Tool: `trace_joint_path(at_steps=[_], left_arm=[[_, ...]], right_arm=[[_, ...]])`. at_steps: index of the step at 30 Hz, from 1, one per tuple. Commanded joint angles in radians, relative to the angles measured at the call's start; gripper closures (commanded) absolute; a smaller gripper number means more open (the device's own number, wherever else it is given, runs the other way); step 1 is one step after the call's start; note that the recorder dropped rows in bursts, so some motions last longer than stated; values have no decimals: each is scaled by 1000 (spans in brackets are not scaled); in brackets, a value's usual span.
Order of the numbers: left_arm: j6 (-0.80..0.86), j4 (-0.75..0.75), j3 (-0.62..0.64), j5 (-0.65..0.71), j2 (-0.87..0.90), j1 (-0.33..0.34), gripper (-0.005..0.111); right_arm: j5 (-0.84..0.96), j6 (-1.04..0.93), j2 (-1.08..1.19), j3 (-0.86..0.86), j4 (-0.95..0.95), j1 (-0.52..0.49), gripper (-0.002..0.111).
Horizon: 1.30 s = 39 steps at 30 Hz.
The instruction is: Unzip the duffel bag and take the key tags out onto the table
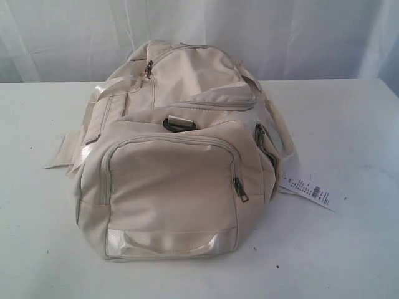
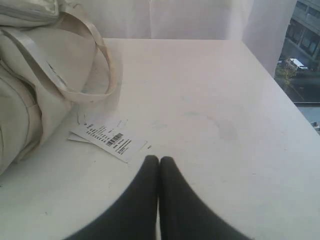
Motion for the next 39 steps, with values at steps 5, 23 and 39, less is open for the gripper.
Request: trace_joint_path(at_steps=[5, 23, 39], left_arm=[[15, -4, -92, -98, 12, 2, 107], [344, -63, -483, 707, 454, -204, 107], [1326, -1025, -729, 820, 954, -301, 76]], right_arm=[[-3, 4, -4, 2, -7, 2, 108], [-3, 4, -4, 2, -7, 2, 108], [-3, 4, -4, 2, -7, 2, 108]])
